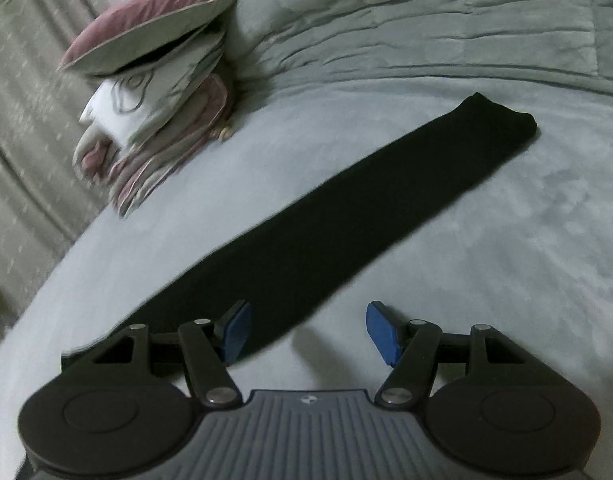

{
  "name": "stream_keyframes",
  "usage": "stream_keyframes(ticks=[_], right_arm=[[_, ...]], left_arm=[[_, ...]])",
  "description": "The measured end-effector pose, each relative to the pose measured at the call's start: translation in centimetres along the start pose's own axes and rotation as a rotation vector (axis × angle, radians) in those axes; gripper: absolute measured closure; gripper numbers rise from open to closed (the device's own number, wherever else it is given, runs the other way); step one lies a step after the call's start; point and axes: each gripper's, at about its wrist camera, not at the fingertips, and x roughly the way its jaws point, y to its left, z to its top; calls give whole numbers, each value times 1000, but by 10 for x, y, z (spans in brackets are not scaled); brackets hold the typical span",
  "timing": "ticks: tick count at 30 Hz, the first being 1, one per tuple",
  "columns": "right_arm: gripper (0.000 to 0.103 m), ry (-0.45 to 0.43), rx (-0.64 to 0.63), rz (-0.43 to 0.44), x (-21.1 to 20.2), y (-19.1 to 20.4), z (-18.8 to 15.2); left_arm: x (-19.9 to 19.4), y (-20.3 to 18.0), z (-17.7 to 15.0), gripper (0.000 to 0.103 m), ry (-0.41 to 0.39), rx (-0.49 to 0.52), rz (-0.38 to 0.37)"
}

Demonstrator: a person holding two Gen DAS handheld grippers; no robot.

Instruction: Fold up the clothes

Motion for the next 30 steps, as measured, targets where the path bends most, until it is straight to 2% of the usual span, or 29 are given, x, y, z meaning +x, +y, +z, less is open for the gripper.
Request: stream_keyframes(ticks=[8,9,11,12,13,15,22,30], right_arm=[[39,-79,80,-35,25,3,13],[42,-87,82,-45,28,4,15],[51,-102,85,-64,34,7,18],[60,-102,86,-72,38,8,19],[76,-98,88,-75,41,8,20],[91,-77,89,-76,48,10,22],[93,-116,41,-40,36,26,28],[93,-169,-36,79,3,69,36]], left_arm=[[3,19,5,14,23,-81,9],[3,21,6,14,24,-92,10],[4,24,7,14,25,-106,17],[4,25,8,14,25,-111,20],[4,26,8,14,24,-115,23],[5,28,9,14,24,-124,27],[7,32,11,14,30,-145,27],[6,32,13,14,27,-153,28]])
